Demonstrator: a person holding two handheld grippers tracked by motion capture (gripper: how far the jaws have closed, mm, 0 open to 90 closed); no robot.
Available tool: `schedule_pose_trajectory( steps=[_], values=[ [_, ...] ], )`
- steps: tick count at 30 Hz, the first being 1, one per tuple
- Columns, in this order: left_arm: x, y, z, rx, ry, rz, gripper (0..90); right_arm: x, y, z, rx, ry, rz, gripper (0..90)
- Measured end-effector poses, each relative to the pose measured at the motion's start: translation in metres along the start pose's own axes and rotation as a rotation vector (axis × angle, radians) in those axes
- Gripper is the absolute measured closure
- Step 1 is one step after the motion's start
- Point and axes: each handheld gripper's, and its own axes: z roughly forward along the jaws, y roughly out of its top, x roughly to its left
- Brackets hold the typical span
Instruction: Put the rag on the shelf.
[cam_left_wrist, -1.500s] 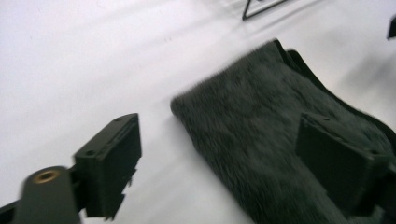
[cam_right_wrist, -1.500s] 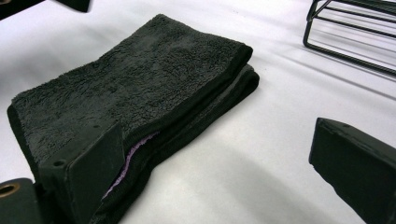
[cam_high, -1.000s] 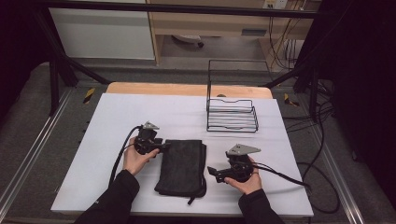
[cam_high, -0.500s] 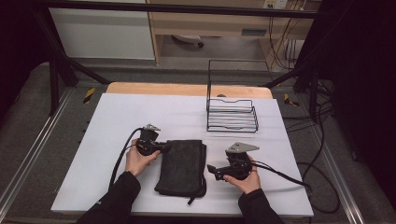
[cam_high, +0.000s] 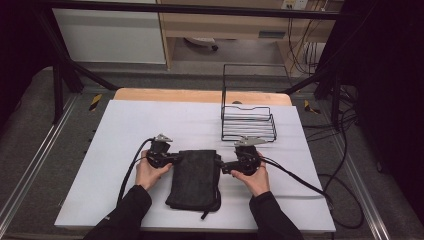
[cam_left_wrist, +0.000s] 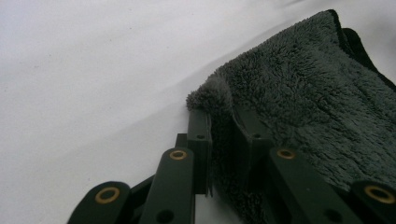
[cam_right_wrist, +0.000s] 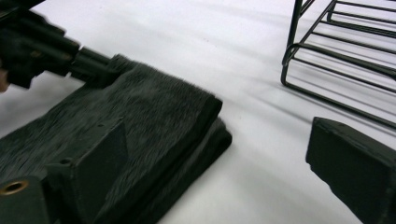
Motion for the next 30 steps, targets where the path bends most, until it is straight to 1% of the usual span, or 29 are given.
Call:
schedule_pose_trajectory(
  steps=[2, 3, 4, 5, 7, 9, 10, 11, 13, 14, 15, 16, 17, 20, 21, 22, 23, 24, 25, 26, 28, 29, 30],
  values=[
    [0.000, 0.000, 0.000, -0.004, -0.001, -0.003, 77.4, -0.002, 0.003, 0.008, 0.004, 0.001, 0.014, 9.1],
    [0.000, -0.001, 0.000, -0.006, 0.000, -0.002, 77.4, -0.004, 0.003, 0.016, 0.001, -0.001, 0.033, 12.6],
    [0.000, -0.001, 0.000, -0.007, 0.002, 0.001, 77.4, -0.006, 0.003, 0.020, 0.000, -0.002, 0.043, 13.8],
    [-0.001, -0.001, 0.000, -0.008, 0.004, 0.003, 77.4, -0.006, 0.003, 0.020, 0.000, -0.002, 0.043, 13.8],
    [-0.001, -0.001, 0.000, -0.010, 0.007, 0.006, 77.4, -0.008, 0.002, 0.028, 0.005, -0.011, 0.052, 17.3],
    [-0.002, -0.001, 0.000, -0.010, 0.010, 0.009, 77.5, -0.009, -0.001, 0.038, 0.029, -0.009, 0.063, 22.2],
    [-0.002, -0.001, 0.000, -0.010, 0.009, 0.009, 77.5, -0.009, -0.001, 0.038, 0.029, -0.009, 0.063, 22.2],
    [-0.002, -0.001, 0.000, -0.010, 0.009, 0.010, 77.5, -0.010, -0.003, 0.042, 0.036, -0.009, 0.059, 27.0],
    [-0.002, -0.001, 0.000, -0.010, 0.009, 0.009, 77.5, -0.010, -0.004, 0.044, 0.040, -0.011, 0.064, 31.5],
    [-0.002, -0.001, 0.000, -0.010, 0.010, 0.012, 77.5, -0.010, -0.004, 0.044, 0.040, -0.011, 0.064, 31.5],
    [-0.002, -0.001, 0.000, -0.009, 0.010, 0.012, 77.5, -0.010, -0.005, 0.046, 0.047, -0.010, 0.067, 34.9],
    [-0.002, -0.001, 0.000, -0.010, 0.009, 0.011, 77.5, -0.010, -0.005, 0.046, 0.047, -0.010, 0.067, 34.9],
    [-0.002, -0.001, 0.000, -0.010, 0.008, 0.011, 77.5, -0.010, -0.006, 0.048, 0.053, -0.001, 0.071, 37.3],
    [-0.001, -0.001, 0.000, -0.011, 0.006, 0.011, 77.4, -0.008, -0.007, 0.049, 0.061, -0.006, 0.062, 39.5],
    [-0.001, -0.001, 0.000, -0.010, 0.005, 0.010, 77.5, -0.006, -0.006, 0.049, 0.065, 0.002, 0.059, 44.2],
    [-0.001, -0.001, 0.000, -0.011, 0.006, 0.011, 77.4, -0.006, -0.006, 0.048, 0.067, 0.005, 0.057, 46.8],
    [-0.001, -0.001, 0.000, -0.011, 0.006, 0.014, 77.4, -0.006, -0.006, 0.048, 0.067, 0.005, 0.057, 46.8],
    [-0.001, -0.001, 0.000, -0.009, 0.006, 0.018, 77.4, -0.004, -0.007, 0.048, 0.073, 0.017, 0.063, 51.1],
    [-0.001, -0.001, 0.000, -0.009, 0.006, 0.018, 77.4, -0.004, -0.007, 0.048, 0.073, 0.017, 0.063, 51.1],
    [-0.001, -0.001, 0.000, -0.009, 0.006, 0.019, 77.4, -0.002, -0.006, 0.049, 0.084, 0.028, 0.069, 53.4],
    [-0.001, -0.001, 0.000, -0.011, 0.006, 0.018, 77.4, -0.002, -0.006, 0.049, 0.085, 0.027, 0.067, 53.9],
    [-0.001, -0.001, 0.000, -0.010, 0.006, 0.017, 77.4, -0.001, -0.005, 0.049, 0.093, 0.035, 0.076, 56.0],
    [-0.001, -0.001, 0.000, -0.010, 0.005, 0.017, 77.4, -0.001, -0.005, 0.049, 0.093, 0.035, 0.076, 56.0]
  ],
)
